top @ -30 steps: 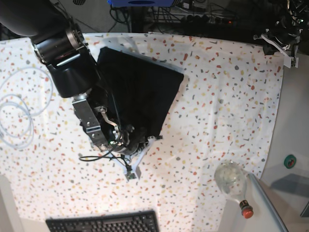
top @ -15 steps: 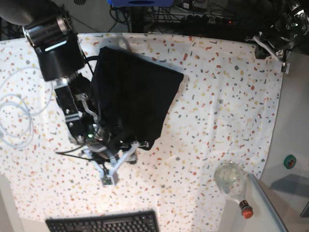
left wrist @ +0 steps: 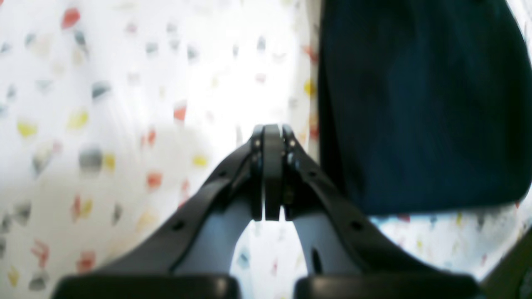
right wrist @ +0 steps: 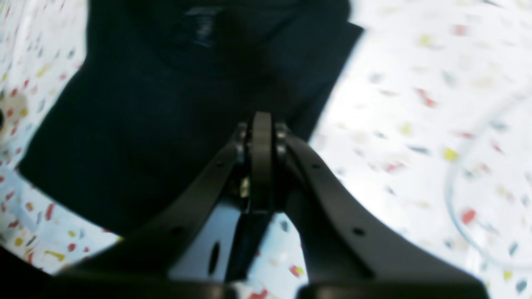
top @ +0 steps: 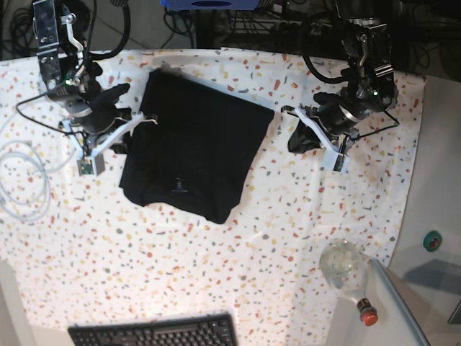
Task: Layout the t-shirt on the table in an organized manner, then fold the t-shirt properly
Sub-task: 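Grasp both back corners of the shirt and square it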
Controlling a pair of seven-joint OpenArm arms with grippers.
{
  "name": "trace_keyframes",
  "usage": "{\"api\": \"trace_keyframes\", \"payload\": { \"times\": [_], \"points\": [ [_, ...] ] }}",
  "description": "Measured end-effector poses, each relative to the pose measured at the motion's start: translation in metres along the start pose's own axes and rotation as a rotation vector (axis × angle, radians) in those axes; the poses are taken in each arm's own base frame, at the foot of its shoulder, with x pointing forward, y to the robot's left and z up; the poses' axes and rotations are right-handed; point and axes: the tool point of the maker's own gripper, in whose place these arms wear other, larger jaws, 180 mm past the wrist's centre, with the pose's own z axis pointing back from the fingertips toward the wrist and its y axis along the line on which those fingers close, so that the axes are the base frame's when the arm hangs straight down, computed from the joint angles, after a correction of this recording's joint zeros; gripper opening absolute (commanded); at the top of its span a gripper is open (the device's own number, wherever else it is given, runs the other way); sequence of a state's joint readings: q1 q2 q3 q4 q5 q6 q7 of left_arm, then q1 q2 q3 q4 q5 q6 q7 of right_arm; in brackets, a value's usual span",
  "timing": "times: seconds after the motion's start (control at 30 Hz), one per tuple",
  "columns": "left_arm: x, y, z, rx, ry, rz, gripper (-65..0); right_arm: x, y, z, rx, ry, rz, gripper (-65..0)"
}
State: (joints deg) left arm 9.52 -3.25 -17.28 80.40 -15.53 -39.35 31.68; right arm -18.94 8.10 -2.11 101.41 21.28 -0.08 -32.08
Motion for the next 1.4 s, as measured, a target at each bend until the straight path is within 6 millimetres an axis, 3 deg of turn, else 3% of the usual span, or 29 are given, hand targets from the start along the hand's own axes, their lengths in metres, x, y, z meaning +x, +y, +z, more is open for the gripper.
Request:
{"api": "trace_keyframes", "payload": {
  "times": [0.1, 0.2, 0.3, 0.43, 0.5, 0.57, 0.63, 0.7, 0.77, 0.83, 0.93, 1.0, 1.13, 1.27, 1.4],
  "points": [
    [-0.021, -0.022, -0.016, -0.071, 0.044, 0.009, -65.0, -0.010, -0.025, 0.007, -0.062, 0.015, -0.036, -65.0],
    [-0.042, -0.050, -0.026, -0.147, 0.095, 0.002, -65.0, -0.007, -0.043, 0.011, -0.107, 0.000, -0.059, -65.0],
    [-0.048, -0.067, -0.028, -0.189, 0.099, -0.009, -65.0, -0.012, -0.055, 0.017, -0.139, -0.002, -0.072, -65.0],
    [-0.061, -0.073, -0.016, -0.188, 0.110, -0.006, -65.0, -0.035, -0.053, 0.021, -0.135, 0.061, -0.075, -65.0],
    [-0.065, -0.070, -0.008, -0.174, 0.113, -0.004, -65.0, -0.031, -0.052, 0.020, -0.133, 0.045, -0.077, -65.0],
    [-0.057, -0.054, 0.001, -0.125, 0.091, -0.004, -65.0, -0.027, -0.051, 0.019, -0.131, 0.034, -0.078, -65.0],
    [-0.036, -0.037, 0.012, -0.071, 0.038, -0.029, -65.0, -0.031, -0.043, 0.022, -0.111, 0.043, -0.052, -65.0],
    [-0.013, -0.037, 0.025, -0.050, -0.022, -0.079, -65.0, -0.033, -0.019, 0.025, -0.022, 0.051, 0.010, -65.0],
    [0.000, -0.053, 0.037, -0.070, -0.068, -0.114, -65.0, -0.031, 0.007, 0.026, 0.062, 0.037, 0.029, -65.0],
    [-0.003, -0.081, 0.038, -0.130, -0.060, -0.143, -65.0, -0.035, 0.018, 0.025, 0.087, 0.047, 0.045, -65.0],
    [-0.005, -0.115, 0.029, -0.224, -0.049, -0.169, -65.0, -0.047, 0.026, 0.021, 0.111, 0.083, 0.058, -65.0],
    [-0.003, -0.125, 0.017, -0.263, -0.053, -0.170, -65.0, -0.053, 0.029, 0.017, 0.120, 0.102, 0.056, -65.0],
    [-0.032, -0.100, -0.007, -0.198, 0.043, -0.093, -65.0, -0.062, 0.021, 0.001, 0.104, 0.134, 0.047, -65.0],
    [-0.075, -0.083, -0.006, -0.179, 0.160, -0.055, -65.0, -0.095, 0.000, -0.014, 0.062, 0.170, 0.003, -65.0],
    [-0.078, -0.080, -0.004, -0.176, 0.164, -0.055, -65.0, -0.097, -0.002, -0.015, 0.060, 0.150, -0.011, -65.0]
  ]
}}
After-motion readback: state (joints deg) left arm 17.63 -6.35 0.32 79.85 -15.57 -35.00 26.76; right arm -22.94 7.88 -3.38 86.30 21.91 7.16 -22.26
